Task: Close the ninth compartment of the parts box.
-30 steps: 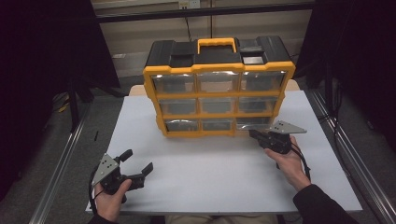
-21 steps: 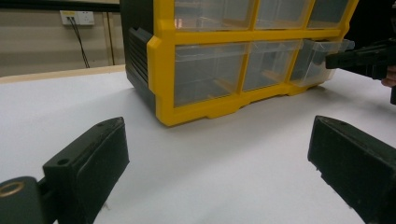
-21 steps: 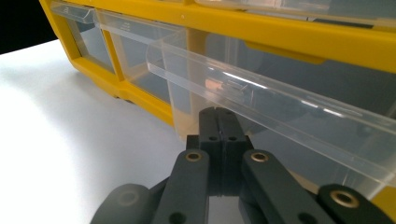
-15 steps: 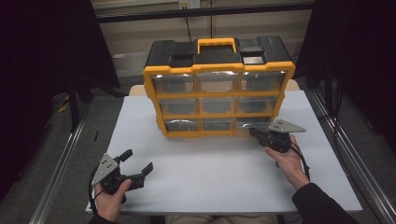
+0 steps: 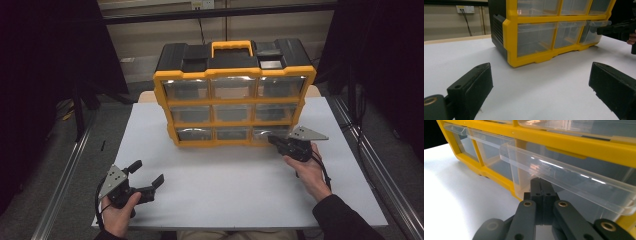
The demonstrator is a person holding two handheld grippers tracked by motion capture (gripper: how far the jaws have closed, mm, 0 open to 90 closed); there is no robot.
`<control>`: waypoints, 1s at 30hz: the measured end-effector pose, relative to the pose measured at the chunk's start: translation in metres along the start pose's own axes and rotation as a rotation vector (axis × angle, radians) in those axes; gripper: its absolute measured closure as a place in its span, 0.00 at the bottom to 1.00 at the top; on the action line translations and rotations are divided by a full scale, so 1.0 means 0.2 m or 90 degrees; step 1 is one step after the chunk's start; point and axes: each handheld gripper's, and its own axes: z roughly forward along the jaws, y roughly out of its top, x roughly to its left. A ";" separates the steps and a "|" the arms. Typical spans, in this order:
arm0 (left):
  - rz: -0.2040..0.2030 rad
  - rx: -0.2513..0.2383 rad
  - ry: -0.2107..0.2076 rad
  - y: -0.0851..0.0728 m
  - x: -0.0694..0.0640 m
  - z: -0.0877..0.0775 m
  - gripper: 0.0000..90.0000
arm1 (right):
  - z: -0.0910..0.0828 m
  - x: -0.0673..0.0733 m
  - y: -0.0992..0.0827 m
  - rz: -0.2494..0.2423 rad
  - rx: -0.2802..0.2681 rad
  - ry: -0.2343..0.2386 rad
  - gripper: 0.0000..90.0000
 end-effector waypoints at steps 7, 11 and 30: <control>-0.001 0.000 0.001 0.00 0.00 0.00 0.06 | 0.01 -0.01 0.01 0.008 -0.004 -0.009 1.00; 0.000 0.001 0.001 0.00 0.00 0.00 0.06 | 0.01 -0.02 0.01 0.006 -0.003 -0.009 1.00; 0.000 0.001 -0.001 0.00 0.00 0.00 0.05 | 0.04 -0.03 0.01 0.009 -0.002 -0.018 1.00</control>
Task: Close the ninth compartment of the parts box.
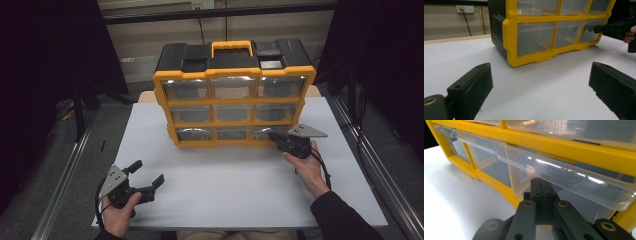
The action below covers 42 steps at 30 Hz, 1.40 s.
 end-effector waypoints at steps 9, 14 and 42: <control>0.001 -0.001 0.001 0.00 0.00 0.00 0.06 | 0.01 -0.01 0.00 -0.005 0.002 -0.003 1.00; 0.000 -0.001 0.000 0.00 0.00 0.00 0.05 | 0.02 -0.01 0.00 -0.001 0.004 -0.006 1.00; -0.005 0.001 -0.005 0.00 0.01 0.02 0.05 | 0.05 -0.03 -0.03 0.003 0.020 -0.013 1.00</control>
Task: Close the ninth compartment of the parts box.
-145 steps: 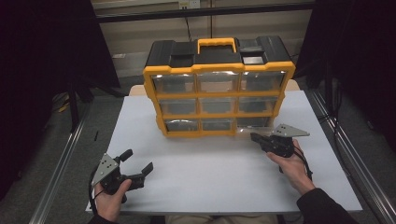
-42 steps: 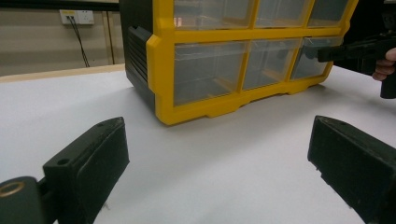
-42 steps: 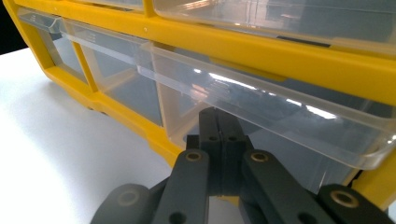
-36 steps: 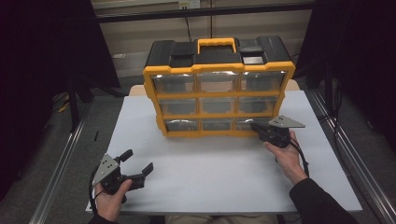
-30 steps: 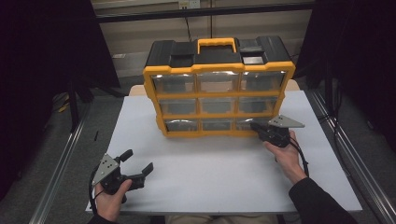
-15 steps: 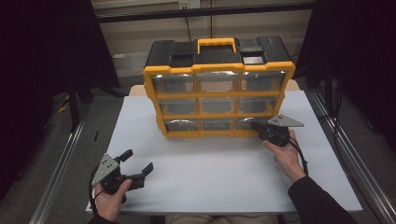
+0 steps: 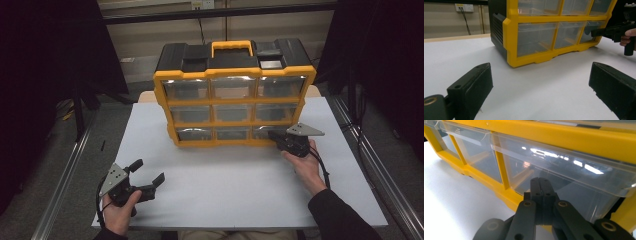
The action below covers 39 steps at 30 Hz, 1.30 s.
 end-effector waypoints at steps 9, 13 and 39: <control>-0.010 -0.006 0.001 0.00 -0.01 -0.01 0.05 | 0.00 0.01 0.00 0.004 -0.003 0.004 1.00; -0.003 -0.006 0.001 0.00 -0.01 -0.01 0.05 | -0.01 0.02 0.01 0.004 -0.006 0.006 0.98; 0.001 -0.005 0.002 0.00 -0.01 -0.02 0.05 | -0.11 0.07 0.03 0.010 -0.015 0.025 0.53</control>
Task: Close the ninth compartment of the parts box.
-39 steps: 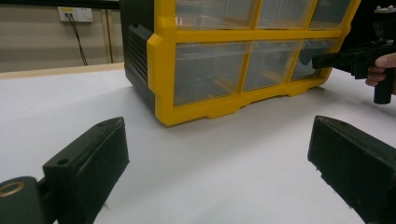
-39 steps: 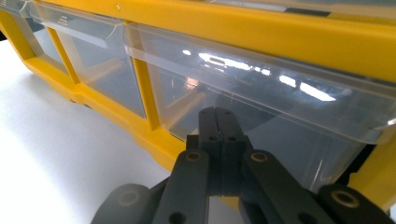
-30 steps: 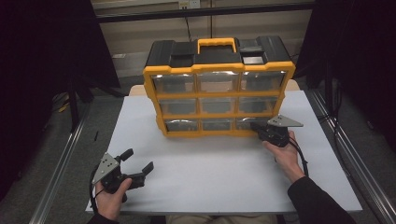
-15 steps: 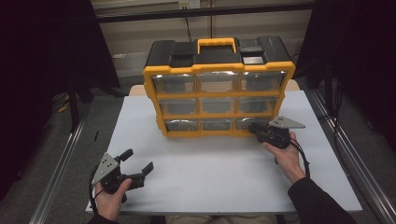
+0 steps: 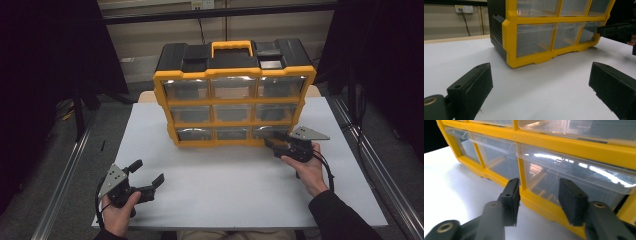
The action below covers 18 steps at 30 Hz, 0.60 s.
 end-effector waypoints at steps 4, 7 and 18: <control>-0.003 -0.001 -0.002 0.00 0.00 0.00 0.05 | -0.01 0.01 0.00 -0.001 -0.001 -0.003 0.45; -0.003 -0.001 -0.002 0.00 0.00 0.00 0.05 | -0.03 0.02 0.00 0.005 0.001 -0.007 0.38; -0.003 -0.003 -0.003 0.00 0.00 0.00 0.05 | -0.06 0.04 -0.01 0.010 -0.008 -0.008 0.14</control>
